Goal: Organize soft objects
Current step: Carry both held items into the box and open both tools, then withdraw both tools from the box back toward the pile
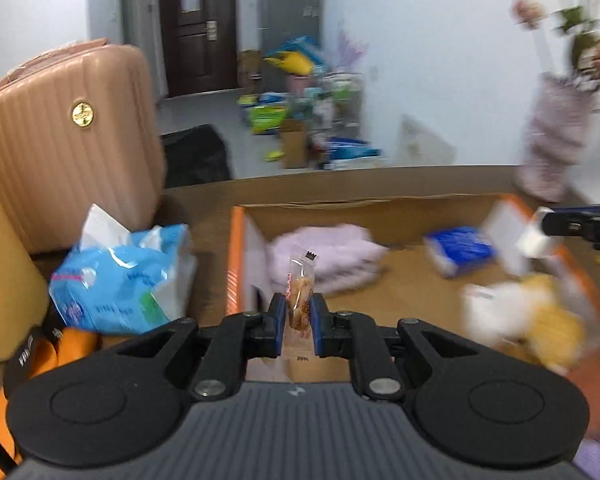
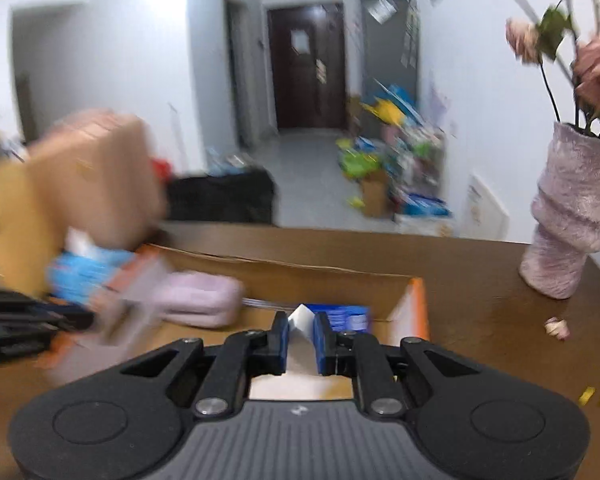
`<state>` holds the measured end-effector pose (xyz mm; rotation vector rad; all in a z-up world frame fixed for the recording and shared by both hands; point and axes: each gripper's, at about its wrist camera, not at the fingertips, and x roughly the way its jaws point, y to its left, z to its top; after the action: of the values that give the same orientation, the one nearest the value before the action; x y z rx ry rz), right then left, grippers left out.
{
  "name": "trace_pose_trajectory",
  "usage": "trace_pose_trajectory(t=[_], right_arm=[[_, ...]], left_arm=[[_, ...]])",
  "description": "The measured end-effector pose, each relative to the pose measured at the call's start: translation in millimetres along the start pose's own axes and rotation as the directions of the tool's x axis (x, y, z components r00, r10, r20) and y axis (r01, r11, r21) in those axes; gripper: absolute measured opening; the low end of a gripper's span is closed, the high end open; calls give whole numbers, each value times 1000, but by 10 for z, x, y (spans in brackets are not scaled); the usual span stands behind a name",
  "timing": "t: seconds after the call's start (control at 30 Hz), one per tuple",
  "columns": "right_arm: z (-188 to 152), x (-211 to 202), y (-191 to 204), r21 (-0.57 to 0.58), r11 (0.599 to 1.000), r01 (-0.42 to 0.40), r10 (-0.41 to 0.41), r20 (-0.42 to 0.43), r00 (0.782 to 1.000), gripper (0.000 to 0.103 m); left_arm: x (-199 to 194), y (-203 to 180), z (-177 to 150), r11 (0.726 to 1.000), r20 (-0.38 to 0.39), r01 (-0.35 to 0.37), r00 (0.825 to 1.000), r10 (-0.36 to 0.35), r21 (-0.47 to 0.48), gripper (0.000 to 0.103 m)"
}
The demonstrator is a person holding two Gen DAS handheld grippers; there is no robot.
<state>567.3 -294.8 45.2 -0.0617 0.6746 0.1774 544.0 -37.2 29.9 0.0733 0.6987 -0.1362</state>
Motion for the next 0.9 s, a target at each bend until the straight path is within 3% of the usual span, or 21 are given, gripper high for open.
trace_pose_trajectory(t=[0.07,0.13,0.2,0.27,0.47,0.6,0.73,0.77,0.83,0.9], right_arm=[[8,284,-55,-34,998,58,-59,-45,997,13],[-40,490,-71,-52,997,58,-63,-97,993,17],[-86,558,-46,-69,995,70,-77,-100,992,24],[-93,497,-31,-82,992,95,-101,-83,991,37],[81,-235,-23,-75,991,107,-107,12,994,39],[138,-965,-23,-85,990,113,-105,95,990,44],[-20,-1766,54,-95,990,99,-79,200,977,53],[-107,-1947,85,-93,992,88,-65,230,971,55],[-379,-2338,172,-83,995,51,-24,299,954,70],[-764,-2687,280,-62,998,5,18,367,930,77]], left_arm=[[187,36,10,1000,-27,16,999,-16,12,14],[305,36,8,1000,-32,-5,999,5,11,17],[319,-11,-9,999,-23,2,1000,-1,45,27],[269,-34,-2,999,-18,3,1000,-2,50,39],[-285,-26,137,999,41,-6,999,4,48,41],[-934,32,176,999,131,-9,991,3,44,53],[-1692,50,-54,996,248,-57,968,40,61,76],[-1877,53,-165,995,285,-77,957,57,58,82],[-2258,43,-472,993,374,-101,924,72,60,88],[-2563,16,-816,992,432,-113,899,79,52,96]])
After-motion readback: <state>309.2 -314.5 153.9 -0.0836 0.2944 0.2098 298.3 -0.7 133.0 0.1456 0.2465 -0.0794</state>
